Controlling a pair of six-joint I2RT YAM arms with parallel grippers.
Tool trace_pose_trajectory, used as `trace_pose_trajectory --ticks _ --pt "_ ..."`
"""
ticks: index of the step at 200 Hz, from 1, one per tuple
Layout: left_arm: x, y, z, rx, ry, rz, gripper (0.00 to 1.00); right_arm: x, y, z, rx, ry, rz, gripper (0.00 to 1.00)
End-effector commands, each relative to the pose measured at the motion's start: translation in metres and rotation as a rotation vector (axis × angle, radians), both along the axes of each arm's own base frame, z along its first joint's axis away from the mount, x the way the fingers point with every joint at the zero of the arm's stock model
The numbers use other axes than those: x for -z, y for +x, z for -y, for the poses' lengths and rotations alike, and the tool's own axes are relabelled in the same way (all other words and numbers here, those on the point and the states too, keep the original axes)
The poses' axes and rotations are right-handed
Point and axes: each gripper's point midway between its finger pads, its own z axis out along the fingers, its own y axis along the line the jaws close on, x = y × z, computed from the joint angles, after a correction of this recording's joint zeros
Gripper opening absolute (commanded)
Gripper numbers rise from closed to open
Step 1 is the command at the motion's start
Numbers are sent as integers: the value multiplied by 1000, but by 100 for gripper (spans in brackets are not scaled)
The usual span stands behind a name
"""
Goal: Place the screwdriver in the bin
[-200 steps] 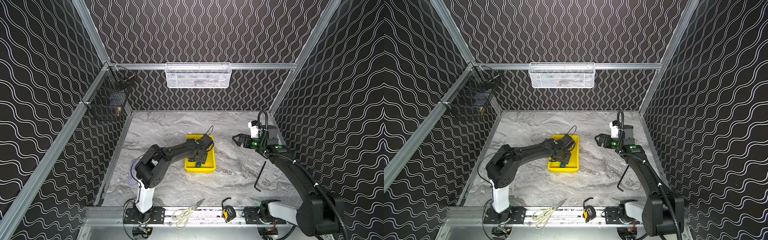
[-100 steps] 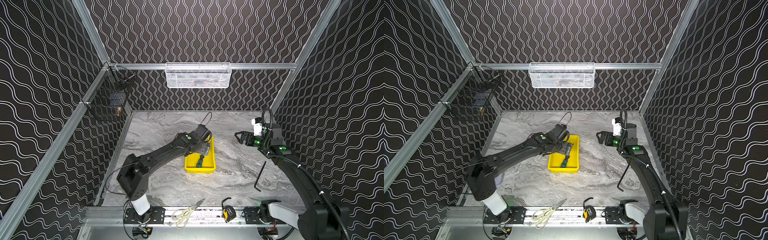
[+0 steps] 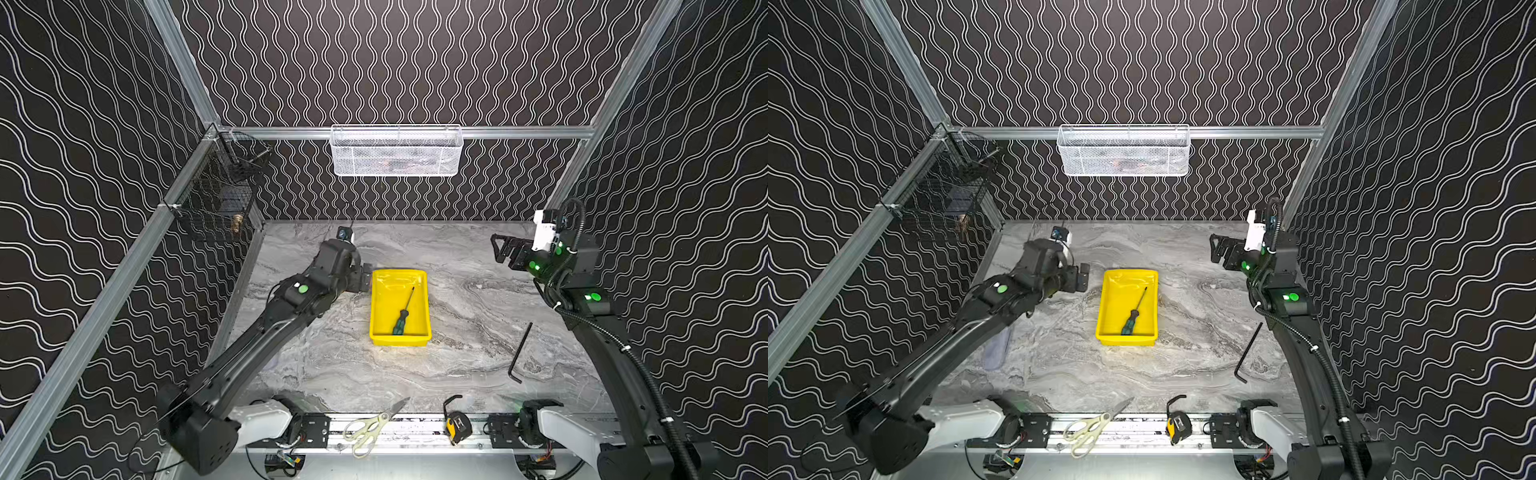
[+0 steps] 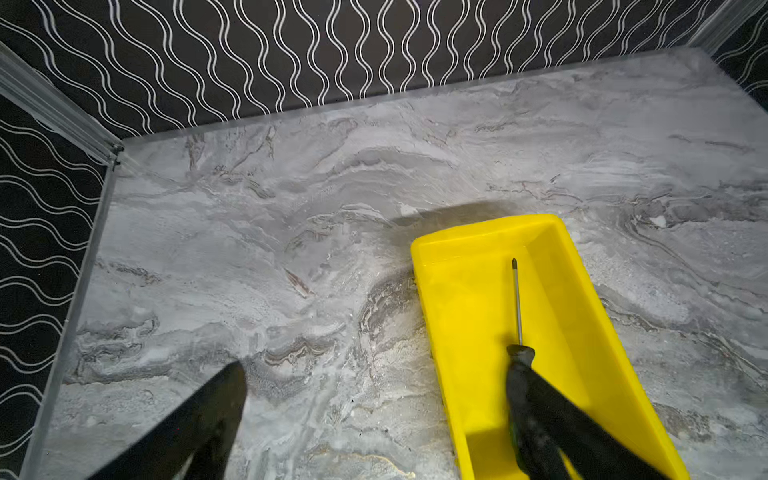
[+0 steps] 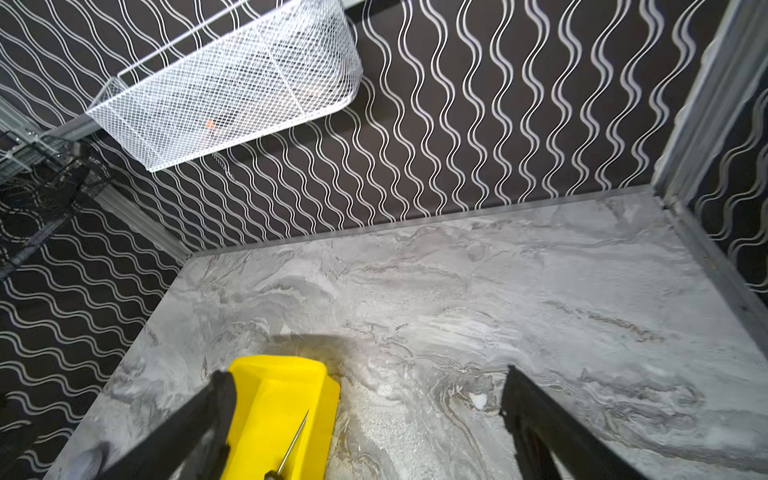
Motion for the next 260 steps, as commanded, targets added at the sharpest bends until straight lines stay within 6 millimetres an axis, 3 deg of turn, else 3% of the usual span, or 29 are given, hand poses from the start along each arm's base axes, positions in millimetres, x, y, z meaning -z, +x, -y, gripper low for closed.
trace_pose_trajectory --ticks 1,27,51,65,109,129,152,177,218,260 --pt "-22 6 -23 -94 -12 131 99 -6 -1 13 78 5 24 99" --pt "-20 3 -54 -226 -22 219 99 4 -2 18 96 -40 22 99" --pt "-9 8 -66 -226 34 280 99 14 -2 21 88 -117 47 100" --pt "-1 13 -71 -207 78 318 99 32 -3 25 107 -136 69 99" --pt "65 21 -106 -246 173 304 99 76 -7 29 113 -244 222 99" --pt "97 21 -117 -227 155 311 99 109 -4 42 185 -239 180 100" --pt "119 17 -133 -280 114 329 99 141 0 50 219 -275 139 100" --pt "128 16 -130 -226 96 332 99 160 0 54 227 -332 132 100" --pt "133 23 -122 -132 20 373 99 174 -5 62 267 -362 194 100" --pt "154 34 -136 -172 5 375 99 191 -6 70 303 -373 224 100"
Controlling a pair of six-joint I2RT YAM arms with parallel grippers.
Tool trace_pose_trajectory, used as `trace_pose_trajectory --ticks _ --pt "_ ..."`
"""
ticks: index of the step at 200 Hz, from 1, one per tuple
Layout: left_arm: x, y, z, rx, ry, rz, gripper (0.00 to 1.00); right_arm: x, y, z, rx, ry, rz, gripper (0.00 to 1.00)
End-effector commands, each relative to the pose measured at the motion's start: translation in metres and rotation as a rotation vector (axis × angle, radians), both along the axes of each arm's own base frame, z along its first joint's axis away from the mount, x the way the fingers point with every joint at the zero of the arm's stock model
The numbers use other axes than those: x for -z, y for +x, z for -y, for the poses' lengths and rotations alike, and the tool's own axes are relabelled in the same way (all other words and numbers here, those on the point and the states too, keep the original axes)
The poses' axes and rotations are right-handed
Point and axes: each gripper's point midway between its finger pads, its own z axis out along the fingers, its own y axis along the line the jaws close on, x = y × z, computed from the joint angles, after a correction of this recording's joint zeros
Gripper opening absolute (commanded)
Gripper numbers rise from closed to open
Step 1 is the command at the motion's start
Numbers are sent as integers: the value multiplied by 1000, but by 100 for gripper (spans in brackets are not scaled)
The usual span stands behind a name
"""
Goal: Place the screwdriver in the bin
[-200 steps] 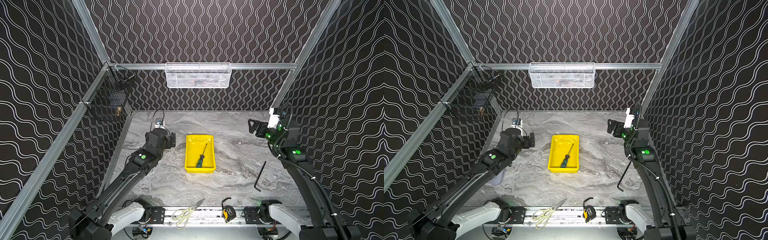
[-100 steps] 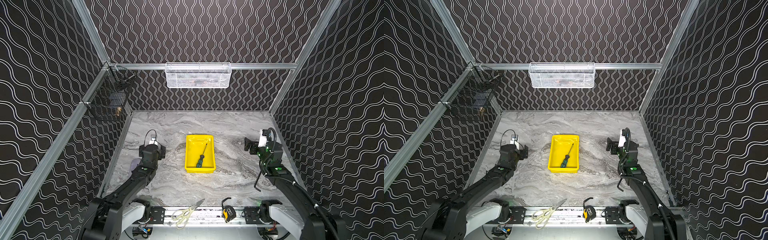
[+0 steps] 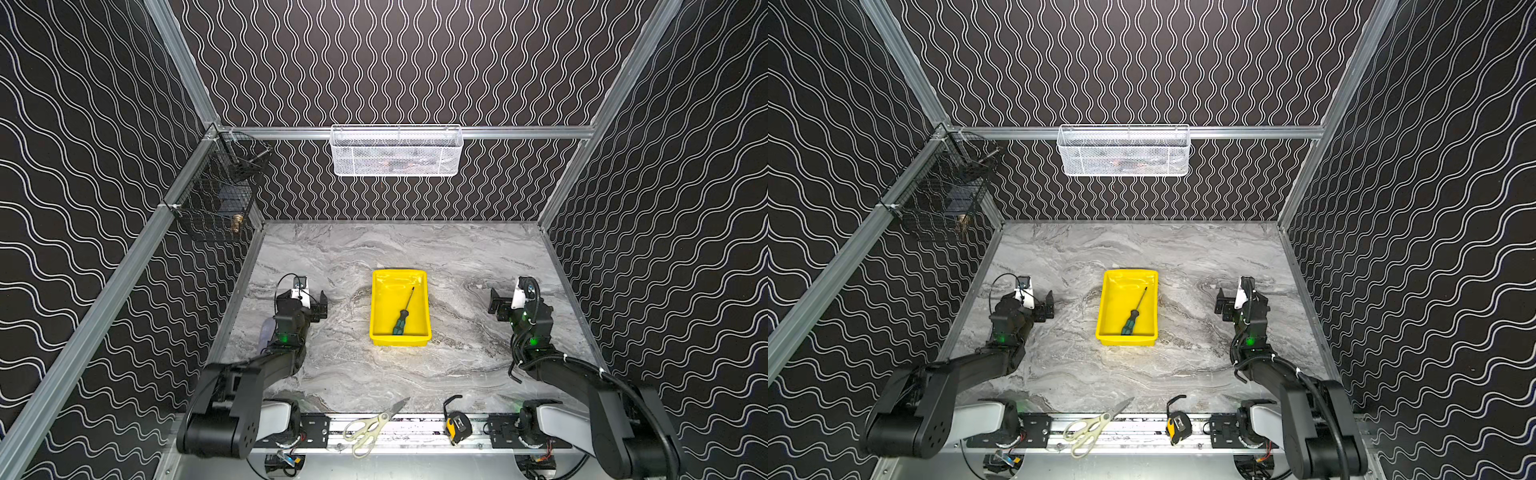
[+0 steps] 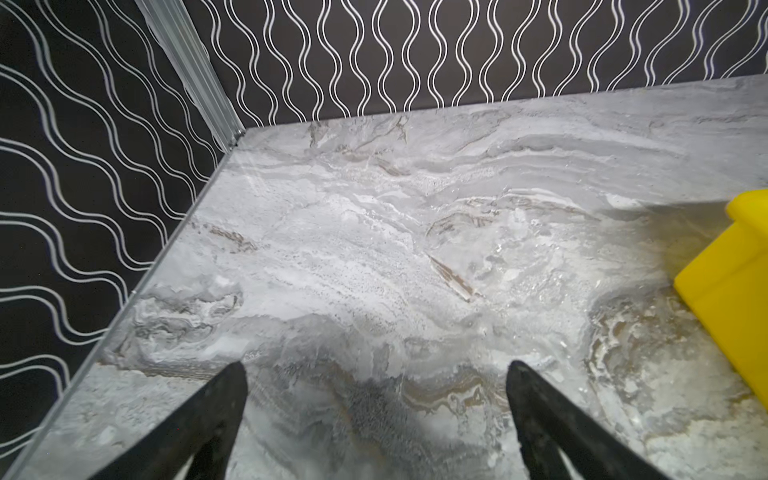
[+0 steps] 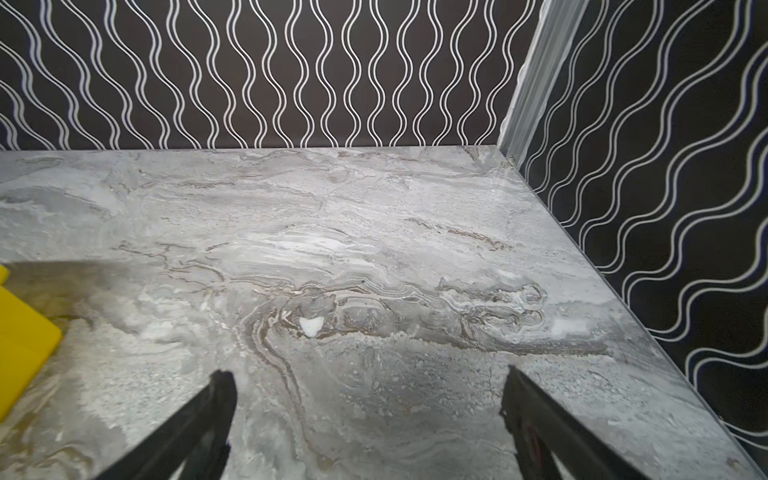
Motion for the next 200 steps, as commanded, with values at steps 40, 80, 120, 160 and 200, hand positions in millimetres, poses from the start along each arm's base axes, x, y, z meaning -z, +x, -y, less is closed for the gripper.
trace_pose_trajectory --ticks 40,80,120,160,200 --pt "-8 15 -9 -26 -26 143 99 -25 6 1 -8 22 213 100" --pt "9 21 -10 -19 -38 107 99 -13 7 7 19 13 241 100" --pt "21 37 1 47 -30 42 99 -3 20 5 -15 36 163 99" --pt "27 45 8 89 -22 -14 99 5 33 18 19 92 97 100" --pt "28 46 9 83 -8 -21 99 6 34 24 40 104 92 99"
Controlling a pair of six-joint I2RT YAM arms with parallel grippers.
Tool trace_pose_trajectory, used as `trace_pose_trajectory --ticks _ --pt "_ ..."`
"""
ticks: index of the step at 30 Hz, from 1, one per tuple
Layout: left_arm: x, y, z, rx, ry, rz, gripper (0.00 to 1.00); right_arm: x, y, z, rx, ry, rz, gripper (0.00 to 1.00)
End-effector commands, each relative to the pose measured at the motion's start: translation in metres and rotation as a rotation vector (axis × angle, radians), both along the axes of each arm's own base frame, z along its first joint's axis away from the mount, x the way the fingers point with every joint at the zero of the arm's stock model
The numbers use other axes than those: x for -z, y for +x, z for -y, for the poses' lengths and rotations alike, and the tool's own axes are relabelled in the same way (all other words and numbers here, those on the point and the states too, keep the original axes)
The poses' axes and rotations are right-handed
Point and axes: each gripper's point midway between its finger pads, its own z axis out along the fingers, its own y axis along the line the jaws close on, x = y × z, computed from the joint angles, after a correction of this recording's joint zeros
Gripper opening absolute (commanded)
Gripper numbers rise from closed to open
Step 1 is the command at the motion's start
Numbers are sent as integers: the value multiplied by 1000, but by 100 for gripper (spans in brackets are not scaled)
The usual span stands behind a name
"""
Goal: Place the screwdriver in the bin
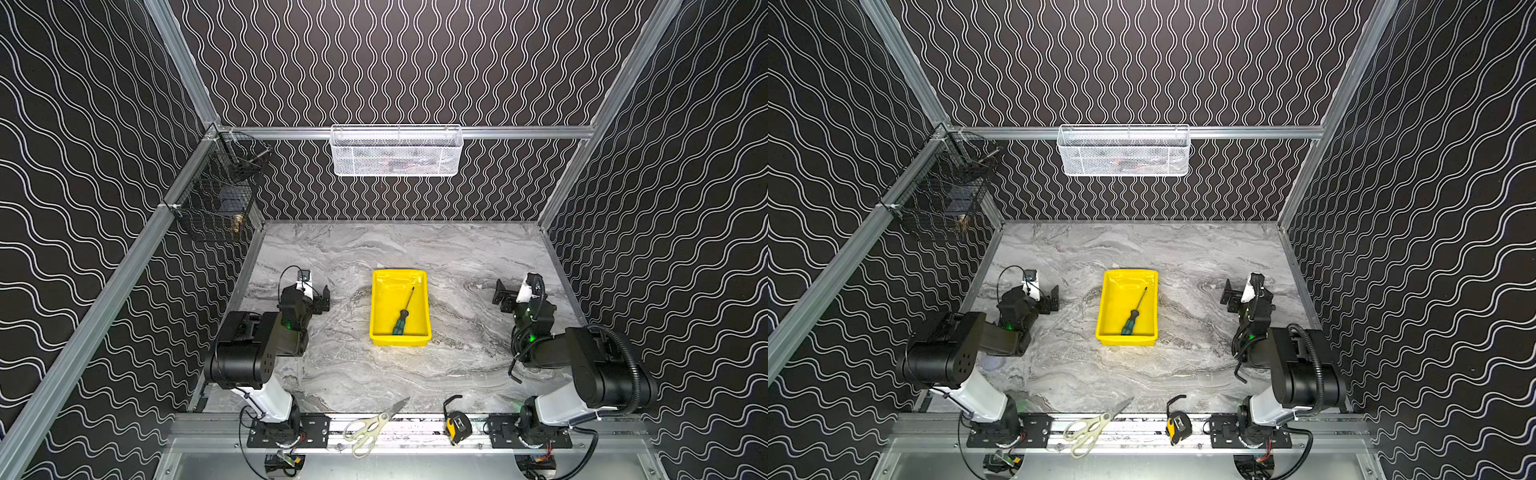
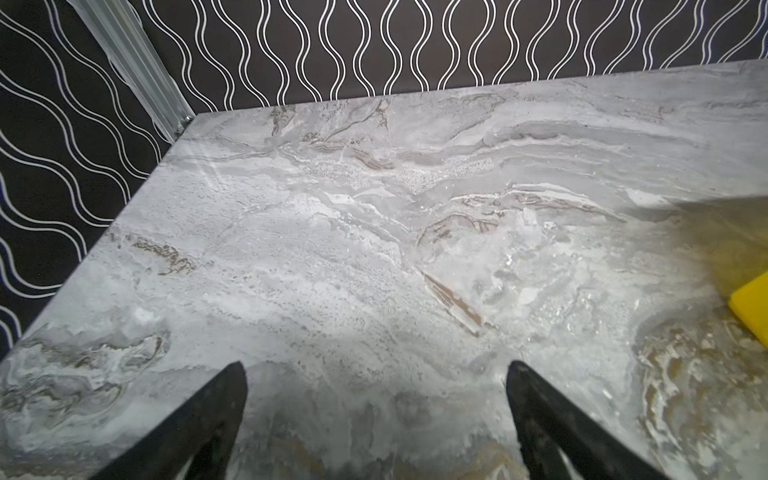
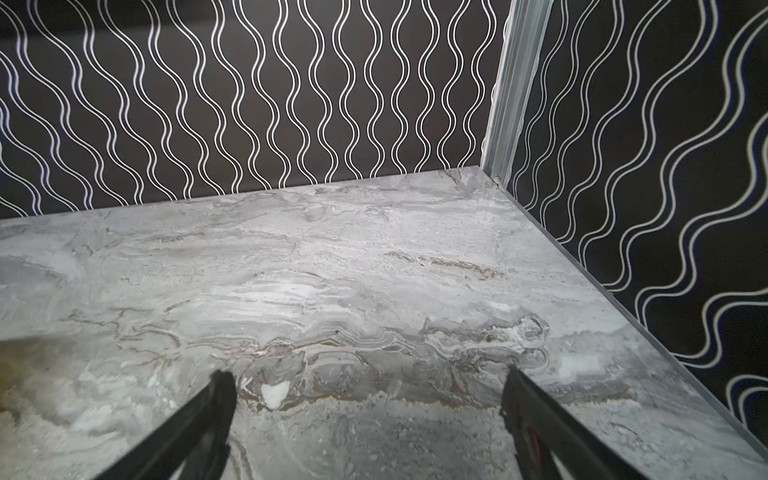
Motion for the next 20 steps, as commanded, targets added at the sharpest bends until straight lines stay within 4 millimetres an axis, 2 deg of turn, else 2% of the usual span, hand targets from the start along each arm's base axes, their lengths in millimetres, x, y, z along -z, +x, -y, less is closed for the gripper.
trace_pose_trajectory --ticks 1,20 --pt "-1 2 3 12 25 -2 99 -1 1 -1 -5 24 2 99" --pt "-3 1 5 12 39 8 99 -1 1 -1 -3 16 6 99"
